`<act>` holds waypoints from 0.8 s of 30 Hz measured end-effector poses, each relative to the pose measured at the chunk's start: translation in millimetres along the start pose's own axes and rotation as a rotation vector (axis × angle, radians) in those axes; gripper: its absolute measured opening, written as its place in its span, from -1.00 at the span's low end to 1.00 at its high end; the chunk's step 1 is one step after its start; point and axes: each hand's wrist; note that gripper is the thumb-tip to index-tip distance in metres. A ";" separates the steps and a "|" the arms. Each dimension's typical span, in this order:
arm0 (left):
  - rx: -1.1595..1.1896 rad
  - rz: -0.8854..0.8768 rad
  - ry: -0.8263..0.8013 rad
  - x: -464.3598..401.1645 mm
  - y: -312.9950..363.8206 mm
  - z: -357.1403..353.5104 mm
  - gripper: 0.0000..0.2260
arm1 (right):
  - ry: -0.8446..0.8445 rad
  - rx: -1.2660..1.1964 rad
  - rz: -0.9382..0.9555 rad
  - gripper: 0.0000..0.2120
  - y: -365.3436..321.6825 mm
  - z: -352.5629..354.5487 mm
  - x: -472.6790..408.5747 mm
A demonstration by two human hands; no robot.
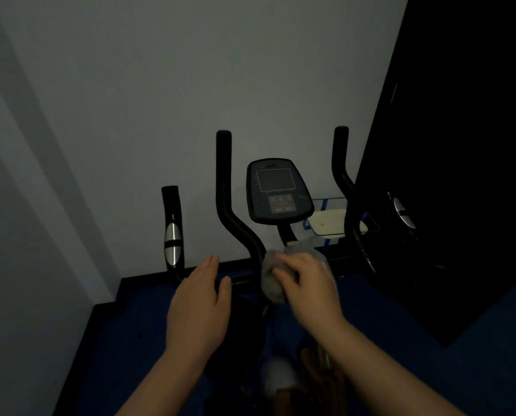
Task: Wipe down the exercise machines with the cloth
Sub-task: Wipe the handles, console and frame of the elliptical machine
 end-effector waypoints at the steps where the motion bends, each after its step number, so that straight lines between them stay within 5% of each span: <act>1: 0.002 -0.001 0.002 -0.1 0.1 -0.2 -0.54 | 0.040 -0.008 -0.023 -0.69 -0.8 0.0 -10.6; 9: -0.044 -0.093 -0.003 6.4 1.7 1.7 -0.53 | -0.048 -0.016 -0.017 -0.75 -1.7 11.7 26.3; 15: -0.040 -0.195 -0.009 -3.2 27.5 -16.2 -0.51 | 0.269 0.204 0.083 -0.62 24.3 40.0 26.9; 20: -0.084 -0.226 0.048 0.9 22.4 -34.5 -0.43 | 0.134 0.250 0.114 -0.62 45.1 16.4 22.8; 24: -0.106 -0.267 0.066 0.8 20.8 -36.4 -0.41 | -0.097 0.212 -0.033 -0.70 34.8 20.3 -33.4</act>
Point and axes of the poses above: each hand's wrist, its own x-axis away from the middle knuckle, its own z-axis out of the back of the hand, y = z × x, and after that the axes turned 5 degrees about y, right-handed
